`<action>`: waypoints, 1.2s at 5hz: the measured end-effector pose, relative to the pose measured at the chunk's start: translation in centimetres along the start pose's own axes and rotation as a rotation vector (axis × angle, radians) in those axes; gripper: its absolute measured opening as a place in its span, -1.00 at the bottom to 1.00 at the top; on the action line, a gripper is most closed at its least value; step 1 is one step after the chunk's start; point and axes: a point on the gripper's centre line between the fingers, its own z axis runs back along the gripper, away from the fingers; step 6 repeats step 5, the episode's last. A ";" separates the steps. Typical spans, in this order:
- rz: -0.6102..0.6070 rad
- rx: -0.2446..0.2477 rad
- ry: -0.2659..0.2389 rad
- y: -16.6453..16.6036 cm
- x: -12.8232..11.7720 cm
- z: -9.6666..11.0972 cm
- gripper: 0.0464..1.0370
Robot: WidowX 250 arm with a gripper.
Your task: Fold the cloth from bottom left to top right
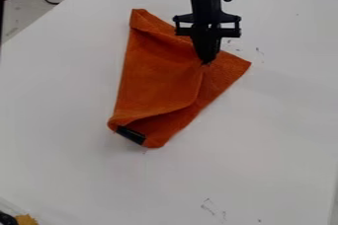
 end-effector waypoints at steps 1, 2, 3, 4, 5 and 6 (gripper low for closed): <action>0.003 0.002 -0.010 -0.1 0.1 0.0 -0.04; 0.031 0.022 0.002 0.4 -1.2 -0.2 0.58; 0.038 0.058 -0.043 0.7 -2.0 2.3 0.94; 0.103 0.124 -0.091 2.2 -3.5 5.7 0.94; 0.131 0.155 -0.119 3.0 -5.0 7.5 0.93; 0.131 0.155 -0.119 3.0 -5.0 7.5 0.93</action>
